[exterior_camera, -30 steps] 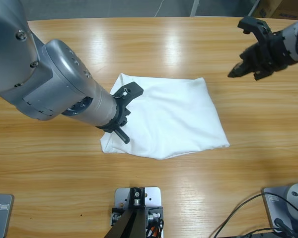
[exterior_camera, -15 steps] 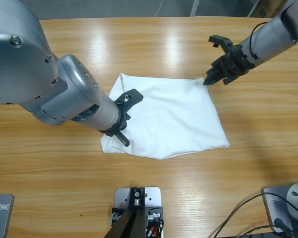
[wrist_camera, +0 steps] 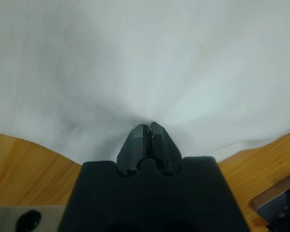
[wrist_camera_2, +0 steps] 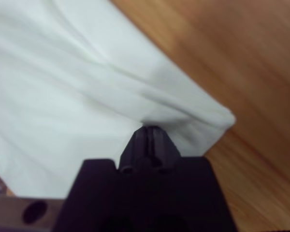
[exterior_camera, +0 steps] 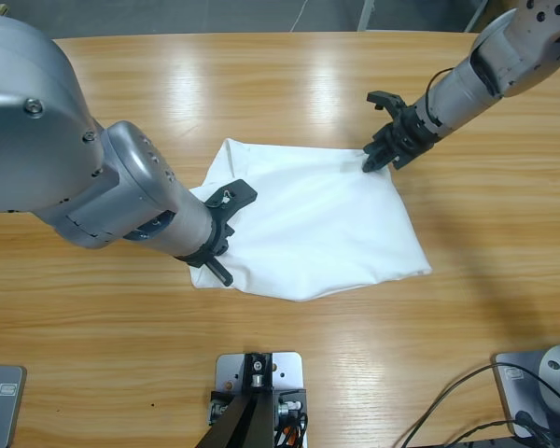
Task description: Fold clothes
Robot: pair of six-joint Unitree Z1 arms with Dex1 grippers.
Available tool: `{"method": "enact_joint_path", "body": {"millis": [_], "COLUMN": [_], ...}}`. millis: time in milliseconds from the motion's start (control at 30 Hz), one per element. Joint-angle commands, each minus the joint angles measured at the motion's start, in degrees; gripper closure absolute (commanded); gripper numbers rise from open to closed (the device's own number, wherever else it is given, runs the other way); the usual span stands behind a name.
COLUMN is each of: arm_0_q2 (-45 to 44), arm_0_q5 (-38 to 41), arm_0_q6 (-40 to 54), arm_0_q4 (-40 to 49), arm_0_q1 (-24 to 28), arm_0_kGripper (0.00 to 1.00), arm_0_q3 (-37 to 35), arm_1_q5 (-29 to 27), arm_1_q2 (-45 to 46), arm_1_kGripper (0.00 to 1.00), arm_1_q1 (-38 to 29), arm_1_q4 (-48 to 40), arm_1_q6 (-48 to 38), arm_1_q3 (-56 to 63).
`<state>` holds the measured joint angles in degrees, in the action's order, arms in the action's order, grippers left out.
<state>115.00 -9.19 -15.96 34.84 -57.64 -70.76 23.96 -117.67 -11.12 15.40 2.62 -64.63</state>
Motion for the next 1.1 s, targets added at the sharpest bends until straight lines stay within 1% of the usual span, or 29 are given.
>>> {"method": "enact_joint_path", "body": {"millis": [33, 200, 267, 367, 433, 533, 600, 700, 833, 967, 1033, 1100], "arm_0_q2": [-0.1, -0.9, -1.5, -5.8, -10.3, -16.6, -17.7, -14.0, -8.8, -2.9, -0.8, 0.7], "arm_0_q5": [1.1, 1.1, 1.1, 0.6, -0.3, -1.7, -1.9, -1.7, -1.5, 0.4, 1.1, 1.6], "arm_0_q6": [-0.5, -0.5, -0.6, -0.6, -0.4, 0.1, 0.1, 0.1, -0.1, -0.4, -0.4, -0.4], "arm_0_q4": [-0.9, -1.9, -2.6, -2.4, -1.0, 2.3, 3.1, 2.6, -0.3, -4.4, -4.9, -5.0], "arm_0_q1": [0.4, 0.4, 0.4, 0.5, 1.3, 2.7, 3.4, 3.7, 3.7, 4.5, 4.9, 5.5], "arm_0_kGripper": [1.000, 1.000, 1.000, 1.000, 1.000, 1.000, 1.000, 1.000, 1.000, 1.000, 1.000, 1.000], "arm_0_q3": [4.1, 5.9, 6.6, 6.2, 4.9, 1.6, 0.4, 0.5, 0.4, -0.1, -1.3, -2.2], "arm_1_q5": [-6.2, -7.3, -7.0, -5.1, -4.9, -5.2, -5.7, -6.9, -7.5, -7.4, -7.4, -7.4], "arm_1_q2": [-2.8, -1.4, 0.7, 8.8, 15.4, 23.8, 26.8, 27.3, 26.7, 23.1, 21.9, 21.4], "arm_1_kGripper": [1.000, 1.000, 1.000, 1.000, 1.000, 1.000, 1.000, 1.000, 1.000, 1.000, 1.000, 1.000], "arm_1_q1": [3.2, 3.2, 3.2, 3.2, 2.4, -1.1, -4.8, -9.5, -10.1, -11.7, -12.3, -12.4], "arm_1_q4": [-1.6, -1.8, -3.0, -3.3, -1.6, 3.6, 6.6, 5.7, -1.5, -12.6, -15.5, -15.7], "arm_1_q6": [-1.1, -1.0, -1.0, -1.0, -1.0, -1.3, -3.3, -6.5, -12.1, -17.2, -18.5, -18.9], "arm_1_q3": [0.1, 0.2, 0.9, 2.4, 2.7, 2.2, 2.9, 8.4, 18.6, 27.8, 29.2, 29.0]}}
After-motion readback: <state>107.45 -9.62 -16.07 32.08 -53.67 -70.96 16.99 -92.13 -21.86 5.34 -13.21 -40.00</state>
